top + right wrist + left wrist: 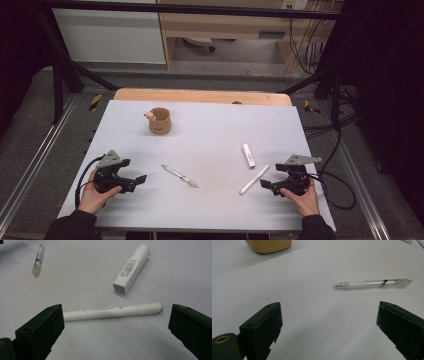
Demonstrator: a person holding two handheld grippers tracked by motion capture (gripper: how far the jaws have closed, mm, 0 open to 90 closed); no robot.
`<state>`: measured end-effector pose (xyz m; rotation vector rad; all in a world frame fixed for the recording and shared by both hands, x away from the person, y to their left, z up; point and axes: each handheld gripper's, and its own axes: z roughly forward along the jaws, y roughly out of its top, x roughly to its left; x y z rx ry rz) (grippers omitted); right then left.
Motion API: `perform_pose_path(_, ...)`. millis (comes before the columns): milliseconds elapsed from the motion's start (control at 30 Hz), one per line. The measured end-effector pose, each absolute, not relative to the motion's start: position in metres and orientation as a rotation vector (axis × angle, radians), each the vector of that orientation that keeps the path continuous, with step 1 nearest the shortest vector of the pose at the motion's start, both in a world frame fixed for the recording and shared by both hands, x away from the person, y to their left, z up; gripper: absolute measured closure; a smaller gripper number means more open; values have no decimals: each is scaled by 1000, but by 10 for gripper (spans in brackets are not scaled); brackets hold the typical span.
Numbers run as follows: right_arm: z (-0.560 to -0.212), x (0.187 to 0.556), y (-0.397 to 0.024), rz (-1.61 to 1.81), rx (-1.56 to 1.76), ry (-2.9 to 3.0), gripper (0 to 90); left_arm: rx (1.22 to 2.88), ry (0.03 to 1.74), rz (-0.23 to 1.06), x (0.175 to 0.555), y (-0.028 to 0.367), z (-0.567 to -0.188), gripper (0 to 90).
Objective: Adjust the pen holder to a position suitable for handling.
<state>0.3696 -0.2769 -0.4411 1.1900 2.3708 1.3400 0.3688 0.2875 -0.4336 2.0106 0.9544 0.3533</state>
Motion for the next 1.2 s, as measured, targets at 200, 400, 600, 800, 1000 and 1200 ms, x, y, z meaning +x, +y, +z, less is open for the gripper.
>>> perform_pose_path(200, -442, 369, -276, 1341, 1190, 2372, 8, 2034, 952, 356, 369, 285, -434, 63)
perform_pose_path(400, -442, 369, -276, 1342, 1193, 2375, 7, 2026, 955, 358, 370, 284, -431, 61)
perform_pose_path(600, -441, 369, -276, 1343, 1197, 2375, 7, 2041, 960, 370, 371, 281, -428, 61)
perform_pose_path(800, -442, 370, -276, 1336, 1195, 2379, 7, 2050, 955, 363, 373, 278, -425, 62)
perform_pose_path(1000, -442, 370, -275, 1335, 1191, 2379, 7, 2052, 957, 369, 376, 277, -420, 62)
perform_pose_path(1200, -441, 370, -276, 1331, 1195, 2376, 7, 2056, 960, 379, 379, 273, -414, 62)
